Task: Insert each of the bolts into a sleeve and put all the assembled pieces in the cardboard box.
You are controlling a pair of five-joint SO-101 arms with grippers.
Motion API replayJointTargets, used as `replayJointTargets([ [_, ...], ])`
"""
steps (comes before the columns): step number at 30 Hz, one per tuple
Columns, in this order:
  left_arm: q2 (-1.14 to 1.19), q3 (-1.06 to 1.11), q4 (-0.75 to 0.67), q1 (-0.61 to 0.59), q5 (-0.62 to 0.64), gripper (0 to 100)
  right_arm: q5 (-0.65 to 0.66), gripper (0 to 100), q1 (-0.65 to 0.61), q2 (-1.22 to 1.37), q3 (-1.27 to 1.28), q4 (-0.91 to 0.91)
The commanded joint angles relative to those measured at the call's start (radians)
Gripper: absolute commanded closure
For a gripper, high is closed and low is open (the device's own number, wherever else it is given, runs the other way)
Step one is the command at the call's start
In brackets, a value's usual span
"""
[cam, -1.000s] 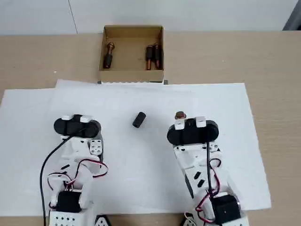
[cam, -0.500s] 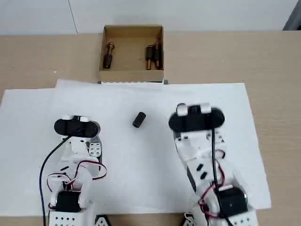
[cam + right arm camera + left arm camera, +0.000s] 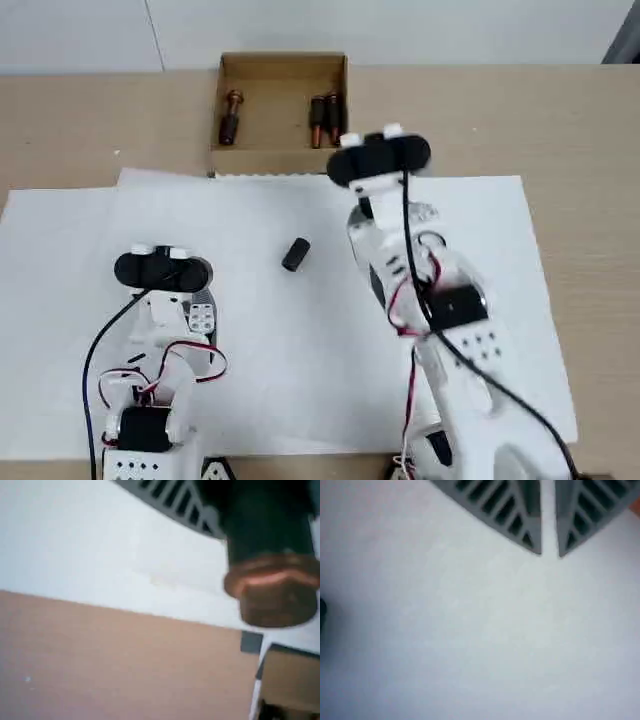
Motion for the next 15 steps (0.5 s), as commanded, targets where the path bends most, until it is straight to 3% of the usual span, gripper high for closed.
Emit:
replayJointTargets([
  [1,-0.011,-0.007,-0.002,-0.002,-0.005,99,0.066,99.5,0.001,0.107,-0.121,-0.101],
  [15,-0.011,-0.007,0.000,-0.002,-0.005,99,0.279,99.5,0.001,0.618,-0.456,-0.526],
])
